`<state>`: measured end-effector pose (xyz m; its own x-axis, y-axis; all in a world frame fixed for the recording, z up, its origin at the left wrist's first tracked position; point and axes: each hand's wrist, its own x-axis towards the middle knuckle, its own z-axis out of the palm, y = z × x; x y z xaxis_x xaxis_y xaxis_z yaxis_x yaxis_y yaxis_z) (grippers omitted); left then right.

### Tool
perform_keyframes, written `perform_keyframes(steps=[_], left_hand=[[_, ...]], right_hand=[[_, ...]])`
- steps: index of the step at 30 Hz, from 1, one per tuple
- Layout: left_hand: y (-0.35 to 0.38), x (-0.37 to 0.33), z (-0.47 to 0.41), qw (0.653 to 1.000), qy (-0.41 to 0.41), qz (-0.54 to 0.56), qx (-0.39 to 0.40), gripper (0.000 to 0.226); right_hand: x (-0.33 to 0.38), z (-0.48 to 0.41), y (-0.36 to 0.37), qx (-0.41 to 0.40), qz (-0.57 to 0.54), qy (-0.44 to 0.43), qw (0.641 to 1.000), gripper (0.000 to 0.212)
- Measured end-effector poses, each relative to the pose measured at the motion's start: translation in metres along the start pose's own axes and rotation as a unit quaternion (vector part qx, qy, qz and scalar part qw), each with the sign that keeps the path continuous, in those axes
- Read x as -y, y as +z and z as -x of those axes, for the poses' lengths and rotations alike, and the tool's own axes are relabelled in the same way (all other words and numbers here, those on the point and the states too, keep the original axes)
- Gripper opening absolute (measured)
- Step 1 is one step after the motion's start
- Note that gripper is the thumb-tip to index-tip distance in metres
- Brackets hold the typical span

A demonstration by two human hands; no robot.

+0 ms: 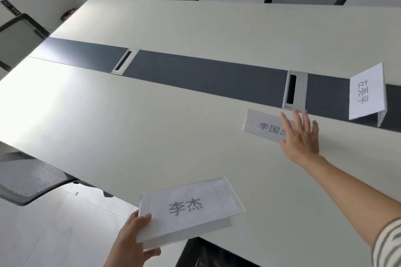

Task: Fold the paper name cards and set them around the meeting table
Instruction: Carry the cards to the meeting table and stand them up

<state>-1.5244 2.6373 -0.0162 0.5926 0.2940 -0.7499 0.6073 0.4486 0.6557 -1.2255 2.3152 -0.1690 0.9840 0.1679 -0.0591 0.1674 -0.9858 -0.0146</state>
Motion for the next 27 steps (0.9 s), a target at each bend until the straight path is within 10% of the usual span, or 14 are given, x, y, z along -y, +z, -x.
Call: perform_keyframes(steps=[27], left_hand=[[-0.017,0.005,0.016,0.997,0.047,0.065,-0.007,0.045]], right_hand=[[0.023,-0.039,-0.060,0.068,-0.060,-0.080,0.993,0.086]])
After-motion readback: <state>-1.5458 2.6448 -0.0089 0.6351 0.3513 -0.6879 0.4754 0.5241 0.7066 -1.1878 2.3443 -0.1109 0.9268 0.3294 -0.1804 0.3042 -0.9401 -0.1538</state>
